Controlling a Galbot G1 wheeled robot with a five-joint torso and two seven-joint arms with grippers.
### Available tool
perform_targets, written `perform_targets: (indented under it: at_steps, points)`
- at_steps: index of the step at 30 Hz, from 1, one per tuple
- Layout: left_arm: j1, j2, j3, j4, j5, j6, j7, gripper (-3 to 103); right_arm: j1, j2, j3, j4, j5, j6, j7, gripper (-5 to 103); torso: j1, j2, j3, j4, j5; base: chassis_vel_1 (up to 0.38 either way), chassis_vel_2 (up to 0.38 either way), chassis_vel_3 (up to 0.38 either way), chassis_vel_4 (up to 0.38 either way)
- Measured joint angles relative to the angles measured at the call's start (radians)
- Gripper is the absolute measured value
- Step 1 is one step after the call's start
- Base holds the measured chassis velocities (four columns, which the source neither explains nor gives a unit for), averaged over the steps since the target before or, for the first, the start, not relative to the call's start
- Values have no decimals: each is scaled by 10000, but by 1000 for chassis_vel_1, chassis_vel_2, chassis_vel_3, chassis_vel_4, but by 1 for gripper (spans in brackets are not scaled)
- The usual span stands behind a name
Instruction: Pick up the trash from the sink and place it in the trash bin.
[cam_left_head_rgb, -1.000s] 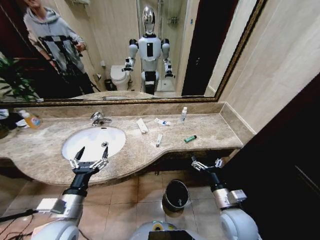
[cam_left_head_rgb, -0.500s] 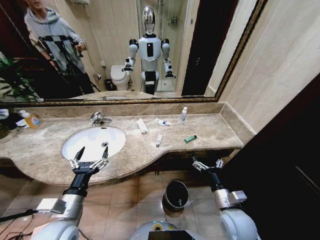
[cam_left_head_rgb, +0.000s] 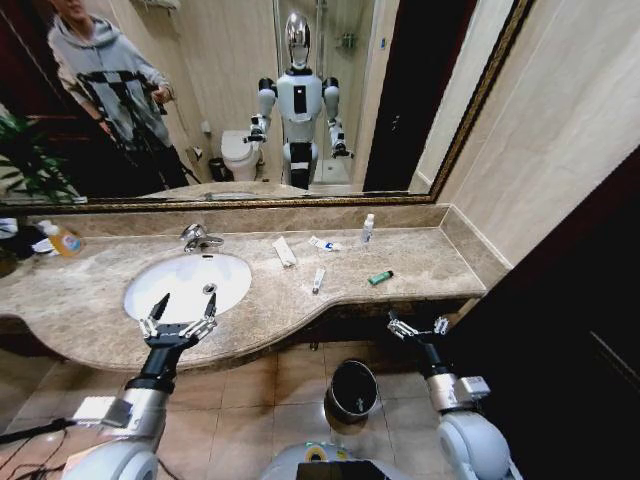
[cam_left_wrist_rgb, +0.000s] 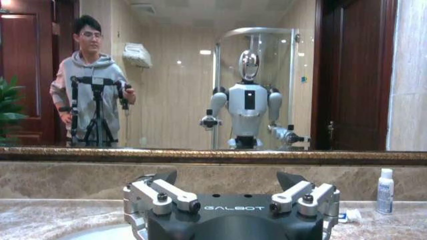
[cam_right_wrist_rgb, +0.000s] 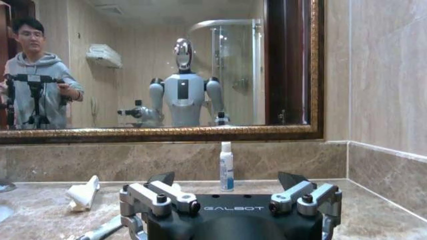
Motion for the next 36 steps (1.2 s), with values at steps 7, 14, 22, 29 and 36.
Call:
perform_targets:
  at_steps: [7,14,22,29,36]
  points:
    - [0,0,0,0,0,0,0,100,2131,-901,-434,-1303,589,-1119,173,100,1,-1,1,2,1,0,0,0,0]
    - [0,0,0,0,0,0,0,100,3486,-1253,-1068,-2673,629,-1175,27,100,1,0,1,0,0,0,0,0,0]
    - [0,0,0,0,0,0,0,100,5236,-1219,-2167,-4467,657,-1161,140,100,1,-1,1,1,0,0,0,0,0]
    - [0,0,0,0,0,0,0,100,6064,-1153,-2336,-5563,662,-1156,176,100,1,-1,1,2,-1,0,0,0,0]
    - [0,0,0,-1,0,0,0,100,6453,-999,-2015,-6631,533,-936,361,100,1,-1,1,1,0,0,0,0,0]
